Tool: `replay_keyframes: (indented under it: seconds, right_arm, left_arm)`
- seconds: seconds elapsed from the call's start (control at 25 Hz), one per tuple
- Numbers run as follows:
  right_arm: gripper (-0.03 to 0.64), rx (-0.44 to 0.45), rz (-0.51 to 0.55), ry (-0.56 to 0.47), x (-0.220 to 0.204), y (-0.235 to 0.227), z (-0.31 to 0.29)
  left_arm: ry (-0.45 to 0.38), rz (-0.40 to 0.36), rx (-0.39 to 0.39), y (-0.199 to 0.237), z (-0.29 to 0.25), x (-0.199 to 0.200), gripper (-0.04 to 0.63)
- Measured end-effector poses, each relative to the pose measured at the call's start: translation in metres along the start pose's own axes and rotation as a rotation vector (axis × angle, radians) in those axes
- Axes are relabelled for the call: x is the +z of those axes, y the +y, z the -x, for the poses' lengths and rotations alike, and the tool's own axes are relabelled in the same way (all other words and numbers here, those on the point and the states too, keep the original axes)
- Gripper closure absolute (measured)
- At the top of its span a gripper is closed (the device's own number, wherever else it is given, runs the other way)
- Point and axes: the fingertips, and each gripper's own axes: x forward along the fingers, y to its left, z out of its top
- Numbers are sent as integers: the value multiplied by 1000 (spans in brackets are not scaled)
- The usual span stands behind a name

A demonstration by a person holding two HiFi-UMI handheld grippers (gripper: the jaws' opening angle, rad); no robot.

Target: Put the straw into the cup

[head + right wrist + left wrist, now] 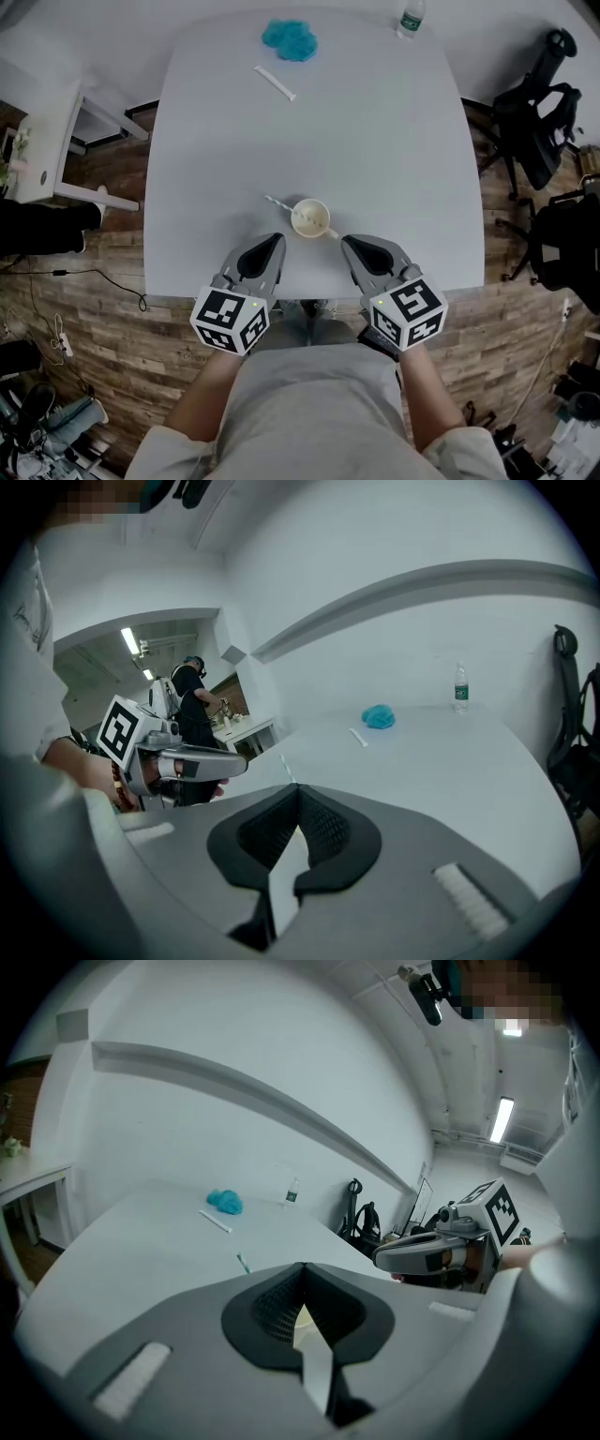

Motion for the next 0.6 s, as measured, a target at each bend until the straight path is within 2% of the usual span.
replay_keyframes:
  seconds: [0.6]
  right_arm:
    - [611,25,-23,-47,8,17,25]
  left_arm:
    - [1,-62,14,-22,37,12,577]
